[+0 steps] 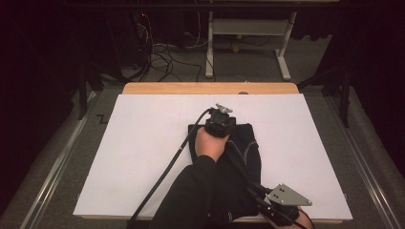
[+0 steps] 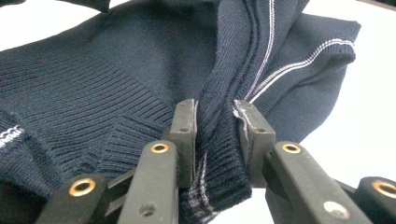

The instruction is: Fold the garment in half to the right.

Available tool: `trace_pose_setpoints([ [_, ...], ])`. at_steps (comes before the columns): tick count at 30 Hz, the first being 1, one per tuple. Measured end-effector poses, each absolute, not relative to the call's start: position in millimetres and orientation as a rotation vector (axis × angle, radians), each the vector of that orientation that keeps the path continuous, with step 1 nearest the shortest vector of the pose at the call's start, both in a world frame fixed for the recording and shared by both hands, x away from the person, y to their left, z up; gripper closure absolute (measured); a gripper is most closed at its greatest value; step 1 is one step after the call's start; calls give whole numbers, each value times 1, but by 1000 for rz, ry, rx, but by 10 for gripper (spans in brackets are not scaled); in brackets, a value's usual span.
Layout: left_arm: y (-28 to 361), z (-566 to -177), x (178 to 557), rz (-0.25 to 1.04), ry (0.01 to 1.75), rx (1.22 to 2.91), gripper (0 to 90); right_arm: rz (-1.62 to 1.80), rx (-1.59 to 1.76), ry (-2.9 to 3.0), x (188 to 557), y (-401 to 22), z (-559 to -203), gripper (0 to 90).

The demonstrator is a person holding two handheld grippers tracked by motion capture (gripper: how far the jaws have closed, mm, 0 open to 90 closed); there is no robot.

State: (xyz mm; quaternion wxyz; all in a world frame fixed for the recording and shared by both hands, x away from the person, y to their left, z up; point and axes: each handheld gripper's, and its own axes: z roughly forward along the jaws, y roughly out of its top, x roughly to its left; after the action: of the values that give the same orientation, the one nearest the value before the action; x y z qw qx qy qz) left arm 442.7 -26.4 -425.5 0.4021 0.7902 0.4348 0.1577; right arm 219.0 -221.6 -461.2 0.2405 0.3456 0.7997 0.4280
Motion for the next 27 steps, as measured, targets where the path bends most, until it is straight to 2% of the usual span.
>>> trace_pose_setpoints([
  [4, -30, -427, 443, 379, 1095, 1981, 586, 1174, 952, 2186, 219, -225, -461, 704],
  [14, -35, -426, 440, 379, 1070, 1964, 492, 1197, 1012, 2142, 217, -242, -459, 674],
  [27, -32, -421, 434, 383, 1021, 1961, 306, 1245, 1020, 2085, 214, -247, -450, 645],
])
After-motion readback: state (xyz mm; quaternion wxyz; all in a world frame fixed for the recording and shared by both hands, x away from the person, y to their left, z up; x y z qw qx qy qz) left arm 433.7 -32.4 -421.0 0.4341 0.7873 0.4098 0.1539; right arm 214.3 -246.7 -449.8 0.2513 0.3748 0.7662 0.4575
